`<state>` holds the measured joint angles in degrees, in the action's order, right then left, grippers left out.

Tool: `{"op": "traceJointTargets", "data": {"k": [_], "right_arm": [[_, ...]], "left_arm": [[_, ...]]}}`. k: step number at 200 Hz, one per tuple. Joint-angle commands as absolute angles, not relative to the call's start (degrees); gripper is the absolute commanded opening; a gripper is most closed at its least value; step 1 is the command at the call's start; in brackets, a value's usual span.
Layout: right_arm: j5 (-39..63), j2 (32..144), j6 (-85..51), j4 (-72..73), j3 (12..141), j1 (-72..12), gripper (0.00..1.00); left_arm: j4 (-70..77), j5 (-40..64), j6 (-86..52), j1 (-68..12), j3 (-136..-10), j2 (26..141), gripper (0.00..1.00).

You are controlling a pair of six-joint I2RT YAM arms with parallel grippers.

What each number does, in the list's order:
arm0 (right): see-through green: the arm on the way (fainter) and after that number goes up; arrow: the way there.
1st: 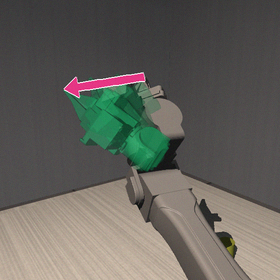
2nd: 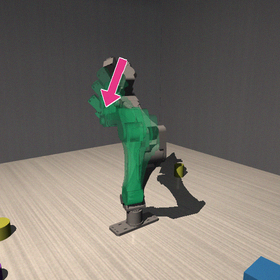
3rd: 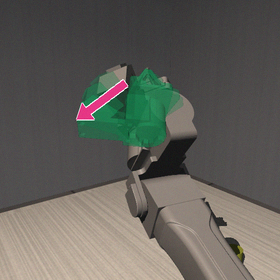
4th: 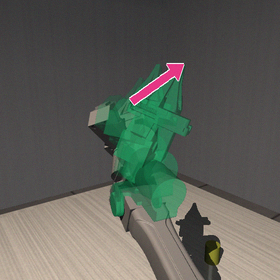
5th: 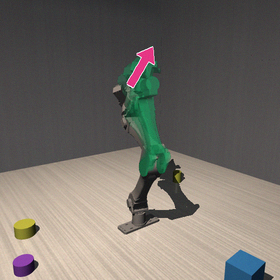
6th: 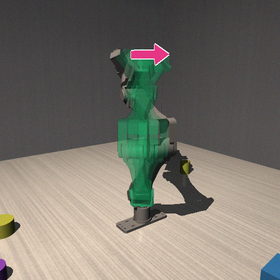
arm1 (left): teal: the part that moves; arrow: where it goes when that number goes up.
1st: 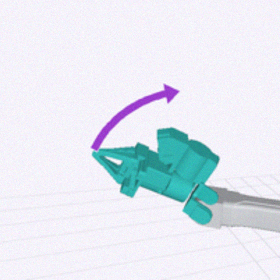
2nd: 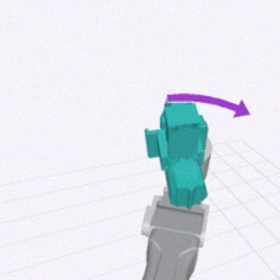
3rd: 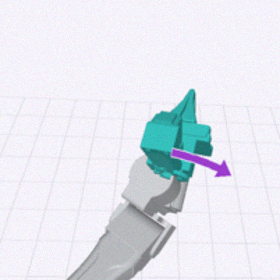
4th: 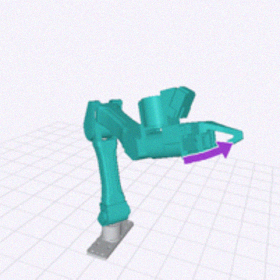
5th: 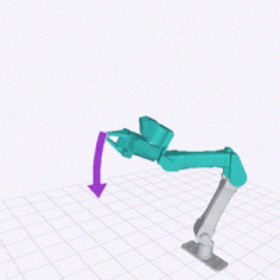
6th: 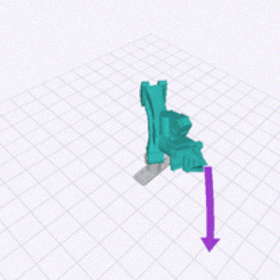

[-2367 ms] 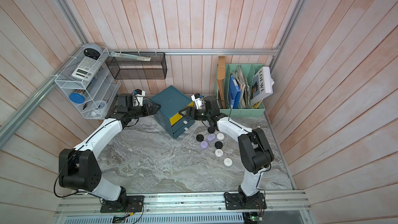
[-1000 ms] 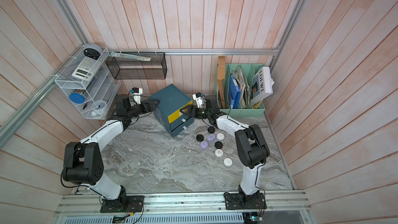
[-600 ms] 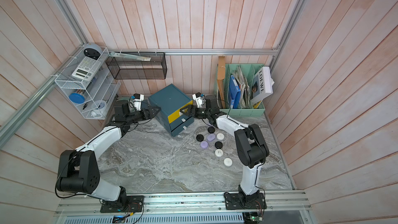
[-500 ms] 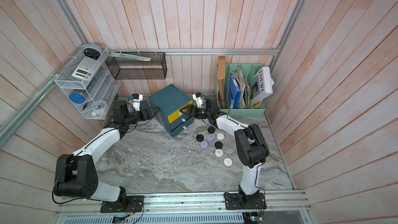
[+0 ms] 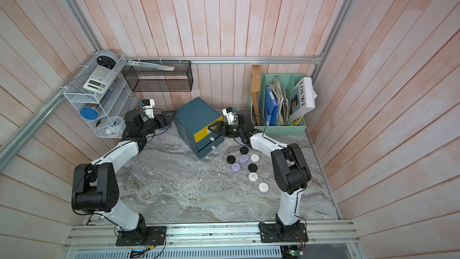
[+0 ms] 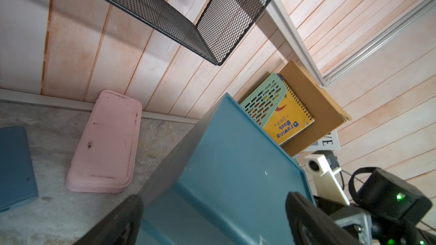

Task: Put the bluetooth earphones in the drawer according to color
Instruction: Adjust the storage box at the center of the board.

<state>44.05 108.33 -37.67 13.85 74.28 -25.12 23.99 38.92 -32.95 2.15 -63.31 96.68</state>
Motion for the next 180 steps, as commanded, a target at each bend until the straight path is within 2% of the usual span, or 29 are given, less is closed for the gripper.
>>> {"op": "traceJointTargets", "data": {"k": [1, 56, 104, 180], "right_arm": [[44.10, 109.07, -36.23, 12.23, 75.56, -24.88, 0.89], [43.94, 110.03, -36.30, 11.62, 76.81, -24.87, 0.89], [43.87, 110.82, -36.48, 11.43, 77.70, -24.88, 0.89], [44.36, 111.09, -36.83, 11.47, 78.11, -24.87, 0.89]], "left_arm": [[33.39, 43.00, -39.61, 2.20, -67.26, 100.85, 1.00], [38.86, 49.31, -44.41, 1.76, -67.67, 104.47, 1.00], [25.29, 50.85, -34.24, 0.29, -65.13, 100.21, 1.00], [7.43, 45.71, -21.25, -0.98, -61.43, 93.12, 1.00]]}}
